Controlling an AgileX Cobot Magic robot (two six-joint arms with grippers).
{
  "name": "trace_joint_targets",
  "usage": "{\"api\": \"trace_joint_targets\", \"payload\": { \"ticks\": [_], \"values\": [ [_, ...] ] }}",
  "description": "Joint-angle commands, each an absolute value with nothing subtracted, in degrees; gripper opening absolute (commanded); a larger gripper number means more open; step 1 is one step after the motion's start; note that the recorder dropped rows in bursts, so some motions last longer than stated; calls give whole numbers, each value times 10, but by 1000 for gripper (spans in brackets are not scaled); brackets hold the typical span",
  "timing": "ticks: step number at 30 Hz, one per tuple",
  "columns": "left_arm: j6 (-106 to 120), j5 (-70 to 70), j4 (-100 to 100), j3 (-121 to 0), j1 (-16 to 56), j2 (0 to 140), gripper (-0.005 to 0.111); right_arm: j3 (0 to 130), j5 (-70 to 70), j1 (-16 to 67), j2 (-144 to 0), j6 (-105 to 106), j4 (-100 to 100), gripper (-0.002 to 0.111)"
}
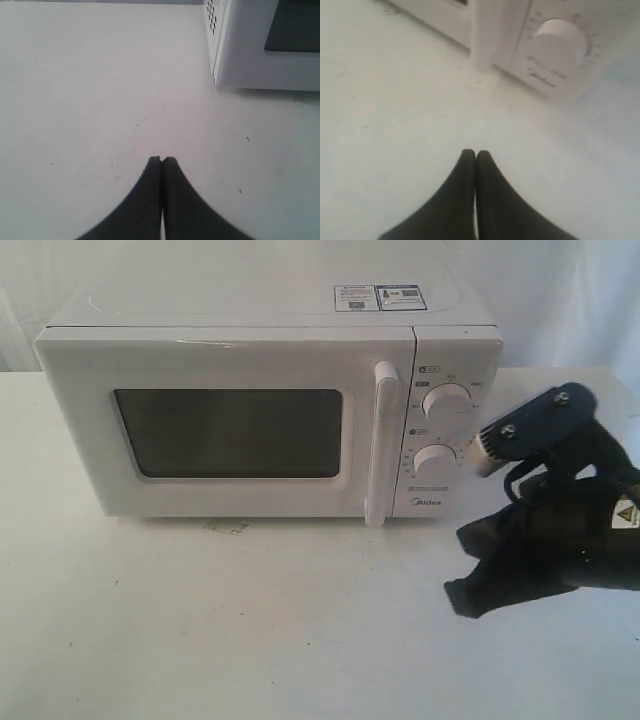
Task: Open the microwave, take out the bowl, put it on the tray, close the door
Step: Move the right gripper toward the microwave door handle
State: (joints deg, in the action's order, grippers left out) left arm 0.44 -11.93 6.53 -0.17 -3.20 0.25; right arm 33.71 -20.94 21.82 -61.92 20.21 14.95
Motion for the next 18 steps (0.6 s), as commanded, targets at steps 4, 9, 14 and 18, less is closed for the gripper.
{"api": "trace_joint_targets", "payload": {
  "ticks": [4,9,14,18],
  "values": [
    [0,-119,72,0,-33,0,0,372,-267,233,-629,538,494,0],
    [0,-119,72,0,-33,0,0,395,-252,230,-629,603,513,0],
    [0,-119,72,0,-33,0,0,399,-159,169,-631,602,512,0],
    [0,-119,72,0,-33,0,0,399,-126,91,-631,602,512,0]
  ]
}}
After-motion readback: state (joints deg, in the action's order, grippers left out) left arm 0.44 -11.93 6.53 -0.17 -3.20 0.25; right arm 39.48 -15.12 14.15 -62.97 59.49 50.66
